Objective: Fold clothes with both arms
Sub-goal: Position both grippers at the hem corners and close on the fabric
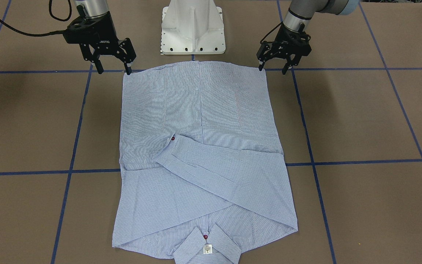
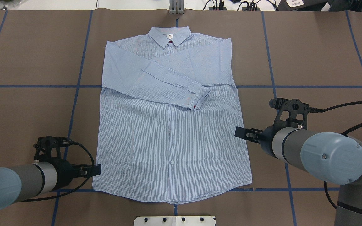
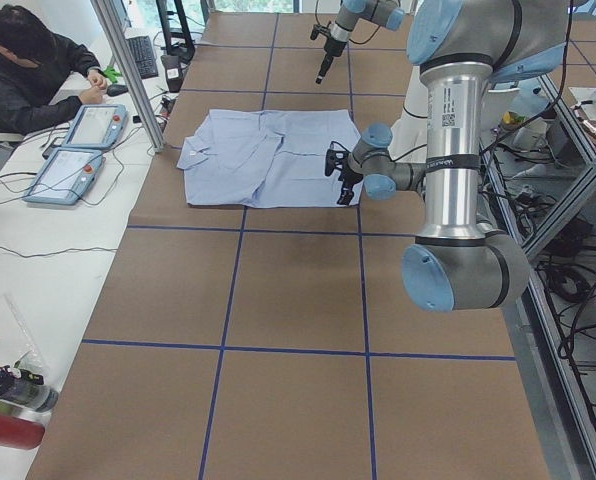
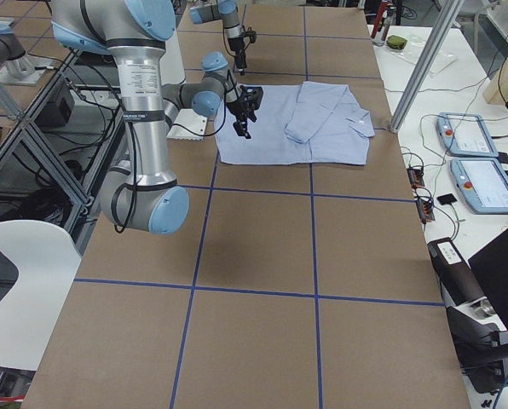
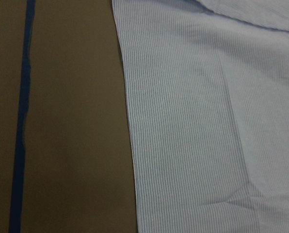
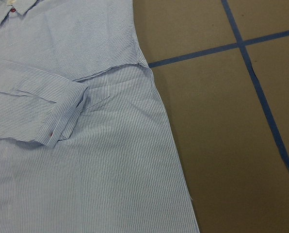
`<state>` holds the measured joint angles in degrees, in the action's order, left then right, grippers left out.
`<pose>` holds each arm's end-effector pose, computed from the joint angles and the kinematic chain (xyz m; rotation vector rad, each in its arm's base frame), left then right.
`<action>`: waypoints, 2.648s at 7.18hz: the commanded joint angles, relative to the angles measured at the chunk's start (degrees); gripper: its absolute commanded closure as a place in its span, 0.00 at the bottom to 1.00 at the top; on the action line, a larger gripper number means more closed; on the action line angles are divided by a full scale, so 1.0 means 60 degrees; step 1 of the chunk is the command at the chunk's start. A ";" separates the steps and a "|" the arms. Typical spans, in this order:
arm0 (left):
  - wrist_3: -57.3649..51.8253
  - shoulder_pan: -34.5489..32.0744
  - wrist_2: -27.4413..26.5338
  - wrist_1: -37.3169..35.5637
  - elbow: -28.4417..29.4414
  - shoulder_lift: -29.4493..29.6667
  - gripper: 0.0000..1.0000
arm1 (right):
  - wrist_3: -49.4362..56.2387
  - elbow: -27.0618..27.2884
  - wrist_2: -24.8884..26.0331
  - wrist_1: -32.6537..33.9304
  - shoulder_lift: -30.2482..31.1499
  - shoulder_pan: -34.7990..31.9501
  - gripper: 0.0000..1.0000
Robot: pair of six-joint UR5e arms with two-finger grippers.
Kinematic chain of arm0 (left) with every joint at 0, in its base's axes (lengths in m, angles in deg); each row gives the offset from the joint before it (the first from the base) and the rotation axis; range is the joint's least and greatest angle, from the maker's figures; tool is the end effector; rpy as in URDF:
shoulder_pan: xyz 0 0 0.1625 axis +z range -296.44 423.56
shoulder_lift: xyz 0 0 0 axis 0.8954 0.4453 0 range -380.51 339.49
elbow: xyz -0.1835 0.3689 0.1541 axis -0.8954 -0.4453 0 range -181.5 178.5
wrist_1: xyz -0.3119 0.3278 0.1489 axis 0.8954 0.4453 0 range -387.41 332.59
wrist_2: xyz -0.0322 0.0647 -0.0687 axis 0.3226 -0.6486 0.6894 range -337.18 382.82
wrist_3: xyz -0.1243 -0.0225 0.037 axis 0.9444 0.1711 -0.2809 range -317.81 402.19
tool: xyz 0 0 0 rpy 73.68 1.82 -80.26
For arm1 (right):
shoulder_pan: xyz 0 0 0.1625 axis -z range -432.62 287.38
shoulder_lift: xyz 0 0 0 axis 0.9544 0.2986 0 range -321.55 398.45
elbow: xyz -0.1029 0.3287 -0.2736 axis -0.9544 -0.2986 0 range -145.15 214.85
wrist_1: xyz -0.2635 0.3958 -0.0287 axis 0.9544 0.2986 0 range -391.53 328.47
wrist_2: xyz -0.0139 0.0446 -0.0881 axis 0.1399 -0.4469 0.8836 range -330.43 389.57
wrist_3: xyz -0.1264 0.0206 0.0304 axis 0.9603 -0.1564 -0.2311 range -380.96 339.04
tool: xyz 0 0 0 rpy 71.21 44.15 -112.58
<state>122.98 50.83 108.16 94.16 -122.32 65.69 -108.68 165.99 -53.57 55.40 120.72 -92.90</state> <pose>0.4971 -0.2600 0.3770 0.2673 0.9897 -0.0975 -0.4404 -0.3215 0.2559 0.2879 -0.8709 0.3460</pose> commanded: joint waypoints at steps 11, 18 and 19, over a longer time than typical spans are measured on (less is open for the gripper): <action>0.0684 0.0802 -0.0015 -0.0033 0.0772 0.0443 0.80 | 0.0000 -0.0015 0.0058 0.0000 0.0030 0.0009 0.00; 0.0699 0.0788 -0.0015 -0.0150 0.0625 0.0487 1.00 | -0.0305 -0.0015 0.0101 -0.0218 0.0469 0.0300 0.00; 0.0699 0.0788 -0.0015 -0.0136 0.0625 0.0487 1.00 | -0.0351 -0.0029 0.0522 -0.0669 0.0904 0.0679 0.00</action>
<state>127.18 55.60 108.04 93.25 -118.51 68.55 -110.02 165.88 -52.47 53.78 123.93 -90.98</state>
